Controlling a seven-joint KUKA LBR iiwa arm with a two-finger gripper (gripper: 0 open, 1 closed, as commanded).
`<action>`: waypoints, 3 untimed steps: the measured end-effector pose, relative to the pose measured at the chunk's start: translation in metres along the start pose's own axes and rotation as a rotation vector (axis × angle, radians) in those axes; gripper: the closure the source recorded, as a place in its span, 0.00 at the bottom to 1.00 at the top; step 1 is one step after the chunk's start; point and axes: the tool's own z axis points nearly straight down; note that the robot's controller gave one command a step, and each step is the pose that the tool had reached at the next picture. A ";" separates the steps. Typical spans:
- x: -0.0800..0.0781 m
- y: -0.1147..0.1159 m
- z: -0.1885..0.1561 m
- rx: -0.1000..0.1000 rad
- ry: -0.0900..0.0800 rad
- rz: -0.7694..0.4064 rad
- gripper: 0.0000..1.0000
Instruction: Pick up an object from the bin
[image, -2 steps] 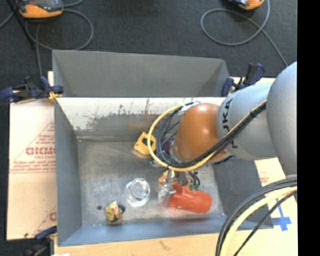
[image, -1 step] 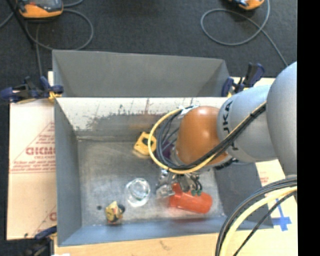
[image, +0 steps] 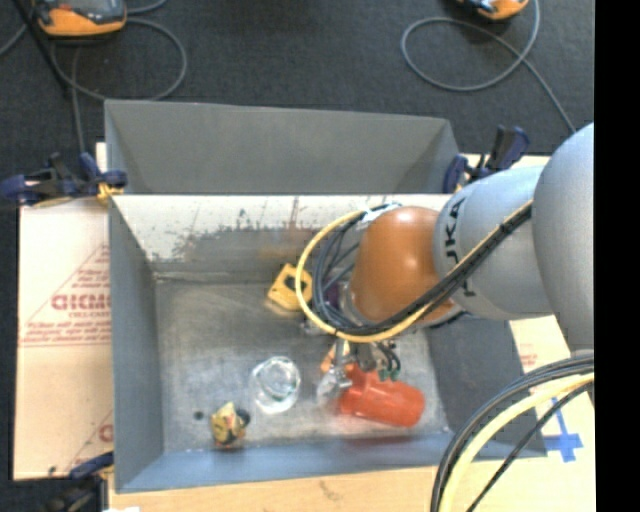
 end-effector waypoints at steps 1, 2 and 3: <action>0.000 0.000 0.000 0.000 0.001 0.000 0.00; 0.012 0.119 -0.002 -0.003 0.023 -0.114 1.00; 0.012 0.119 -0.002 -0.003 0.023 -0.114 1.00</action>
Offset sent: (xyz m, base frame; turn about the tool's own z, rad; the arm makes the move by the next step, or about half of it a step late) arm -0.0307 0.1148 -0.0016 -0.1124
